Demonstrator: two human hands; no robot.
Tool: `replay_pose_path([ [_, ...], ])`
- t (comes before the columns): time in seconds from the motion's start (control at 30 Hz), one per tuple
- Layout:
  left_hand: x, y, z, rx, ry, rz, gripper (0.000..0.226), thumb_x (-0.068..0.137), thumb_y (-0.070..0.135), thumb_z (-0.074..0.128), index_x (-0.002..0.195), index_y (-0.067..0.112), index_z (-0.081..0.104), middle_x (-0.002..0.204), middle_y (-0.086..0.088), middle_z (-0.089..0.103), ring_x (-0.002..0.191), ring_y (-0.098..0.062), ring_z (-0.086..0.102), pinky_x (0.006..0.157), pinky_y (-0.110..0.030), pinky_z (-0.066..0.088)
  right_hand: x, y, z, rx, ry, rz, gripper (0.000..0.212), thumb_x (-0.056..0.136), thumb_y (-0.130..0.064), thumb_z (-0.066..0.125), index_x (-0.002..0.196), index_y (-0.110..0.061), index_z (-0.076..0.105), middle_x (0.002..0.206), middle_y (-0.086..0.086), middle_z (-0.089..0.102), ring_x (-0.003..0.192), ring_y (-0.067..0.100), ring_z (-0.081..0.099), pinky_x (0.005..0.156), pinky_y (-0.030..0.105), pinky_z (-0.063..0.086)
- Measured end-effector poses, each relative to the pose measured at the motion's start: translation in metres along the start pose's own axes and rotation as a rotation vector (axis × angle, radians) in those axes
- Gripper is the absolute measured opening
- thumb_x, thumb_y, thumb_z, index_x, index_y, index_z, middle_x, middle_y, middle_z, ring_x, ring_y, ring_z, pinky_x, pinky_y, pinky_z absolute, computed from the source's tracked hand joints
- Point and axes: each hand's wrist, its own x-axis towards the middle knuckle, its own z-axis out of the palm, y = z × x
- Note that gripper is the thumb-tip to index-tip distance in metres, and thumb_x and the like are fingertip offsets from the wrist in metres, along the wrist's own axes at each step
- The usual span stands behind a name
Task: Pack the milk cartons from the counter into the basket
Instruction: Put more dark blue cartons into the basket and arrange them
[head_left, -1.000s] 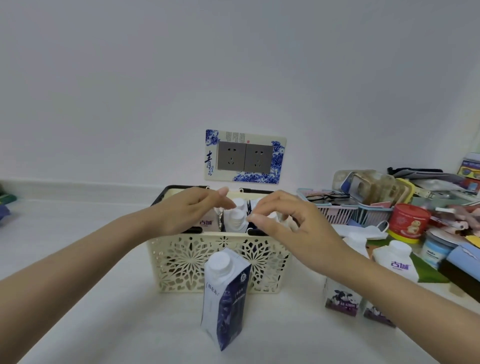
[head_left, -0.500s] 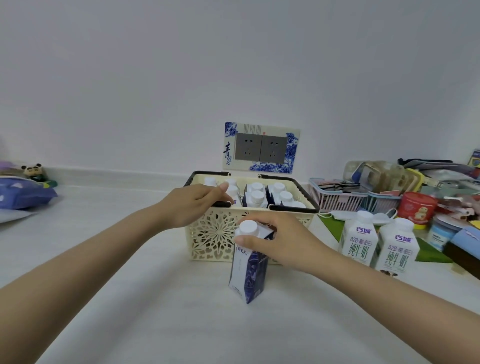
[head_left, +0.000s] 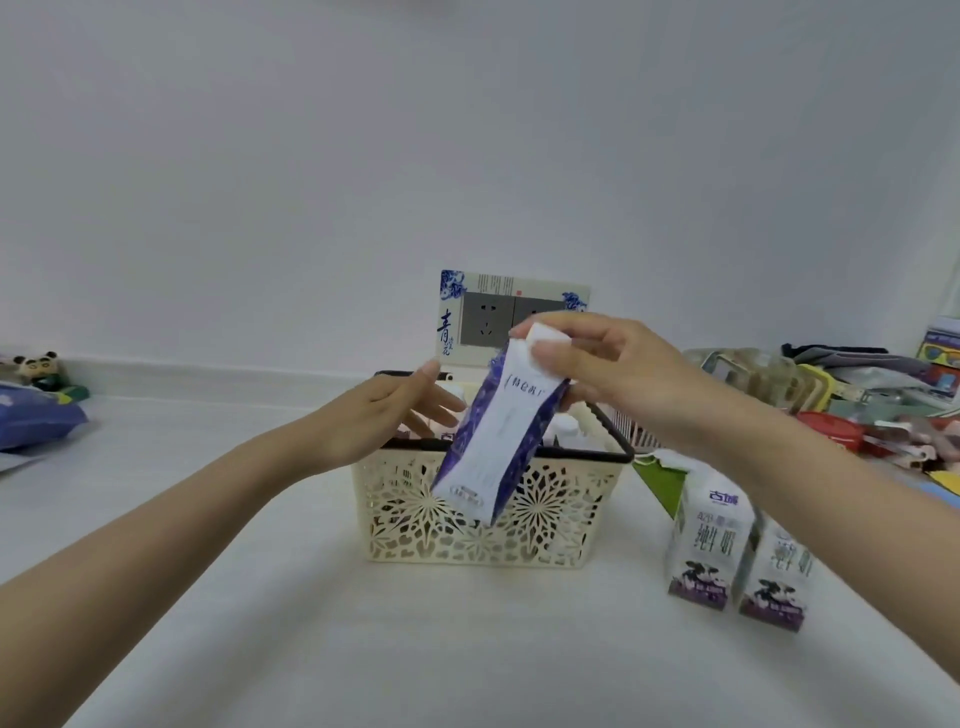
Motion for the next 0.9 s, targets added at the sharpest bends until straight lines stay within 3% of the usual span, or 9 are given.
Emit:
replay_pose_path([
  [0.17,0.015,0.008,0.001,-0.051,-0.073,-0.006,0.075,0.081,0.071,0.02,0.117,0.025,0.067,0.106,0.003,0.075,0.093,-0.016,0.071,0.09,-0.038,0.054,0.043,0.012,-0.028,0.069,0.032,-0.043,0.029,0.084,-0.034,0.061,0.108,-0.02,0.067,0.091,-0.005,0.074,0.083,0.007,0.069,0.068,0.021,0.055],
  [0.3,0.028,0.007,0.009,-0.018,-0.134,-0.055,0.073,0.08,0.073,0.019,0.114,0.029,0.067,0.105,0.006,0.075,0.089,-0.013,0.071,0.089,-0.035,0.052,0.058,0.042,-0.035,0.094,0.002,-0.033,0.026,0.082,-0.039,0.06,0.103,-0.026,0.068,0.088,-0.009,0.074,0.085,0.007,0.068,0.069,0.021,0.053],
  [0.5,0.045,0.009,0.02,-0.076,-0.14,-0.067,0.065,0.074,0.068,0.042,0.106,0.018,0.067,0.092,0.007,0.075,0.077,-0.011,0.068,0.088,-0.048,0.055,0.07,0.061,-0.045,0.109,-0.031,-0.039,0.024,0.084,-0.039,0.059,0.104,-0.028,0.068,0.094,-0.007,0.073,0.091,0.01,0.068,0.075,0.023,0.054],
  [0.6,0.051,0.01,0.022,-0.022,-0.173,-0.15,0.067,0.072,0.075,0.031,0.096,0.026,0.069,0.082,0.007,0.076,0.074,-0.007,0.07,0.087,-0.038,0.057,0.074,0.065,-0.048,0.095,-0.058,-0.014,0.024,0.083,-0.039,0.058,0.102,-0.029,0.067,0.092,-0.009,0.075,0.09,0.008,0.069,0.075,0.023,0.055],
  [0.77,0.059,0.007,0.022,-0.126,-0.227,-0.342,0.086,0.076,0.081,0.014,0.103,0.016,0.065,0.094,-0.007,0.077,0.077,-0.013,0.071,0.076,-0.026,0.051,0.075,0.07,-0.05,0.009,-0.138,0.016,0.027,0.087,-0.04,0.057,0.109,-0.029,0.067,0.106,0.001,0.074,0.101,0.018,0.068,0.091,0.032,0.055],
  [0.83,0.061,0.004,0.021,-0.173,-0.243,-0.347,0.085,0.077,0.081,0.015,0.104,0.016,0.064,0.095,-0.005,0.078,0.086,-0.018,0.072,0.084,-0.03,0.052,0.073,0.071,-0.048,-0.06,-0.181,0.024,0.026,0.091,-0.036,0.058,0.114,-0.027,0.066,0.109,0.001,0.073,0.104,0.022,0.066,0.093,0.034,0.051],
  [0.9,0.061,0.001,0.021,-0.188,-0.271,-0.324,0.085,0.074,0.084,0.022,0.106,0.017,0.063,0.1,-0.006,0.077,0.097,-0.022,0.071,0.097,-0.038,0.05,0.071,0.071,-0.043,-0.112,-0.205,0.014,0.023,0.094,-0.029,0.058,0.115,-0.024,0.066,0.106,-0.004,0.072,0.098,0.015,0.066,0.091,0.031,0.051],
])
